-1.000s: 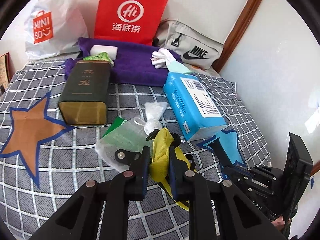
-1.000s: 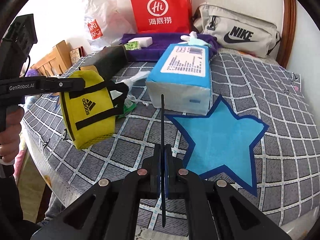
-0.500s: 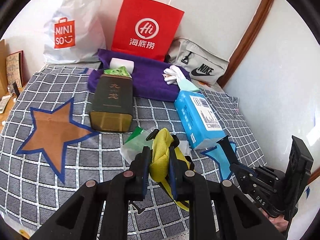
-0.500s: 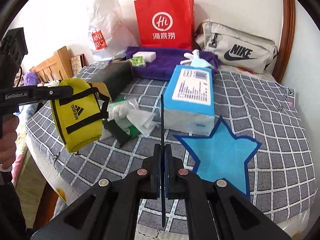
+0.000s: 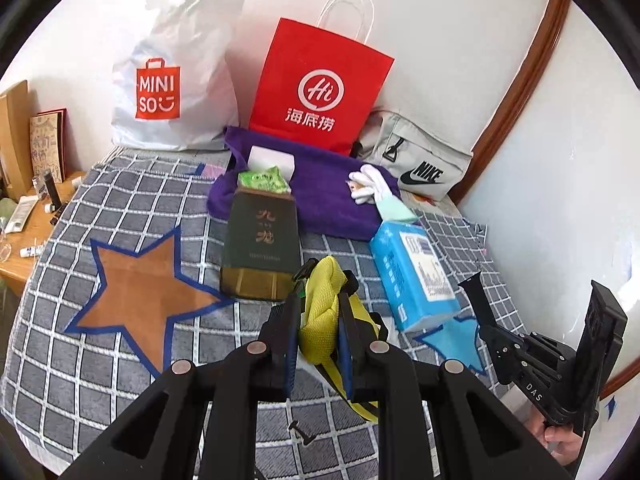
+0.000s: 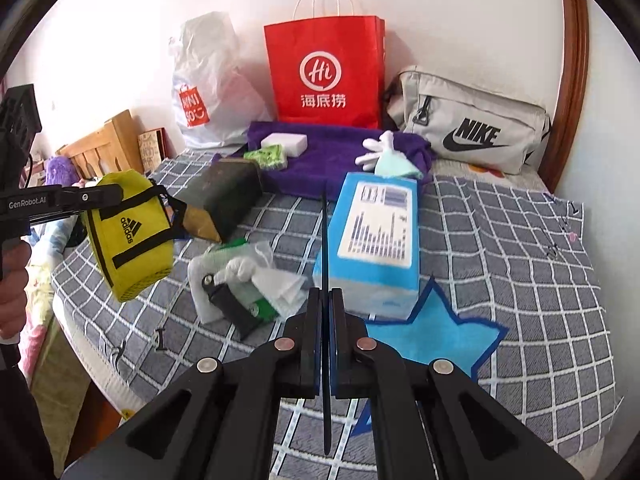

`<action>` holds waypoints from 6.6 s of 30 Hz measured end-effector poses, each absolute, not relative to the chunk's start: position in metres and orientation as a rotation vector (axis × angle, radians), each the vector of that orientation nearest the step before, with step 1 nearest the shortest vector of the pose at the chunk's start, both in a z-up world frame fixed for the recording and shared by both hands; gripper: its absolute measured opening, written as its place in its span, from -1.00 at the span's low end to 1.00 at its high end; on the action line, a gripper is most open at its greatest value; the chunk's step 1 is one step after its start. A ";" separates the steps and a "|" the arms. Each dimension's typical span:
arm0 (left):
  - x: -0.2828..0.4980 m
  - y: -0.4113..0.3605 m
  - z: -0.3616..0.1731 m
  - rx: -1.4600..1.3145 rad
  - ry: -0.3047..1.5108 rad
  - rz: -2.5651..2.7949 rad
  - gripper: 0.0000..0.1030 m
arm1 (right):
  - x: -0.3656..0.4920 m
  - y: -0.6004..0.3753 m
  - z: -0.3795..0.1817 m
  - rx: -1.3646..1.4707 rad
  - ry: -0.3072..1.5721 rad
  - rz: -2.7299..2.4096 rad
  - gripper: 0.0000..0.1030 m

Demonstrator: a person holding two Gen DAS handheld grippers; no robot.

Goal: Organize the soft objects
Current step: 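Lift and carry the yellow pouch onto the purple towel with the left tool, then lower the pouch onto the towel and open the left tool, then move the right tool to the white cloth ball beside the mesh bag, then grasp the white cloth ball with the right tool and lift it, then carry the white cloth ball in the right tool onto the purple towel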

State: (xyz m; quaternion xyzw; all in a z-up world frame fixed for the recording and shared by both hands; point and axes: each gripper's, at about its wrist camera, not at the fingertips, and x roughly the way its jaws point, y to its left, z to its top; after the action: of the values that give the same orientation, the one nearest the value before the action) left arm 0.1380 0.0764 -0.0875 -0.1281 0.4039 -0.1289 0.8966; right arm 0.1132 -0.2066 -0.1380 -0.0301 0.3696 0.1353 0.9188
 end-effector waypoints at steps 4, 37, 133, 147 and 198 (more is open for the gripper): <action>0.153 0.075 -0.080 -0.266 0.828 -0.268 -0.68 | 0.126 -0.207 -0.129 -0.056 0.744 0.281 -0.95; 0.316 0.068 -0.069 -0.256 0.869 -0.199 -0.68 | 0.325 -0.191 -0.095 0.060 0.709 0.332 -0.95; 0.233 0.104 -0.128 -0.284 0.954 -0.155 0.19 | 0.194 -0.102 -0.197 -0.138 0.974 0.516 -0.08; 0.201 0.111 -0.157 -0.313 1.015 -0.130 0.19 | 0.187 -0.108 -0.203 -0.147 0.925 0.436 -0.46; 0.168 -0.036 -0.197 -0.076 1.069 -0.164 -0.58 | 0.115 -0.259 -0.210 0.166 0.848 0.360 -0.45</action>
State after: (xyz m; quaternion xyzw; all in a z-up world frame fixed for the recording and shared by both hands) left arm 0.1678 -0.0358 -0.1973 -0.0364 0.5089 -0.0780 0.8565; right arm 0.1146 -0.2591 -0.2102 0.0799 0.4086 0.1733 0.8925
